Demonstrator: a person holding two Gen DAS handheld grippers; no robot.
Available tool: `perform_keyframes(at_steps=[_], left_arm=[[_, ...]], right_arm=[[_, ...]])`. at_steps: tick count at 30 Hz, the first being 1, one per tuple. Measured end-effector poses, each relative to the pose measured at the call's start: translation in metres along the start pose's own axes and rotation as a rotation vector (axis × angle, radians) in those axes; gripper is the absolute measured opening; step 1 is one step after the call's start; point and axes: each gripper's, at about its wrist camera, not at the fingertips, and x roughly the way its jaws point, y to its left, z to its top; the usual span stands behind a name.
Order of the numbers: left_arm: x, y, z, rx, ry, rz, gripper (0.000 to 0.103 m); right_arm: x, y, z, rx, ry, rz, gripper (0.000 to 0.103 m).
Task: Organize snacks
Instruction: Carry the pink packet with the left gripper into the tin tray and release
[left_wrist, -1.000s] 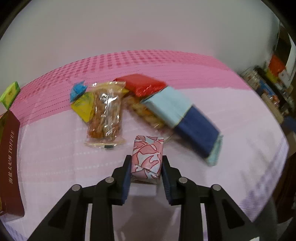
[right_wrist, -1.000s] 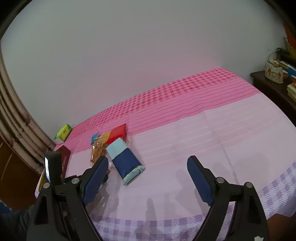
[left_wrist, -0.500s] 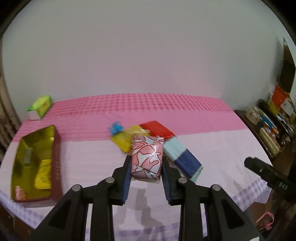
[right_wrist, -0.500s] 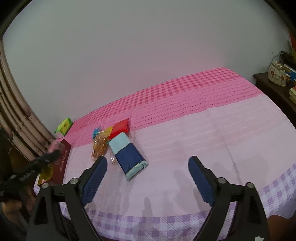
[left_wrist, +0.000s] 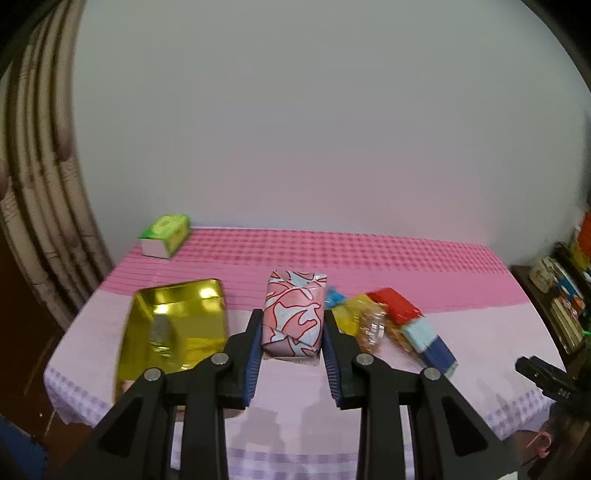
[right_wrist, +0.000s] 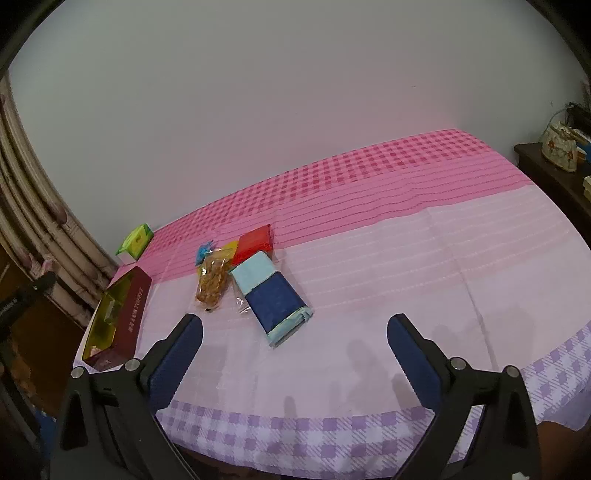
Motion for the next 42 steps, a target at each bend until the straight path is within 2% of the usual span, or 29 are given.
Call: perform_keyframes(at_steps=[8,16,28,37,42], left_arm=[[-0.007,0.034,-0.002,-0.025,0.007,0.072,0.030],[0.008,0.049,-0.016,-0.052,0.046,0.113,0.030],[0.022,0.056,-0.027,-0.053,0.078,0.155,0.030],[0.057,0.080,-0.033,-0.071,0.125,0.204,0.030],[0.089,0.107,-0.040,-0.127,0.199,0.258,0.030]], right_arm=[[0.002,0.003,-0.002,-0.001,0.019,-0.004,0.102],[0.006,0.003,-0.003,-0.006,0.026,-0.016,0.102],[-0.012,0.021,0.003,-0.125,-0.070,-0.087,0.102],[-0.011,0.024,0.004,-0.146,-0.073,-0.100,0.103],[-0.012,0.028,0.003,-0.171,-0.082,-0.111,0.103]])
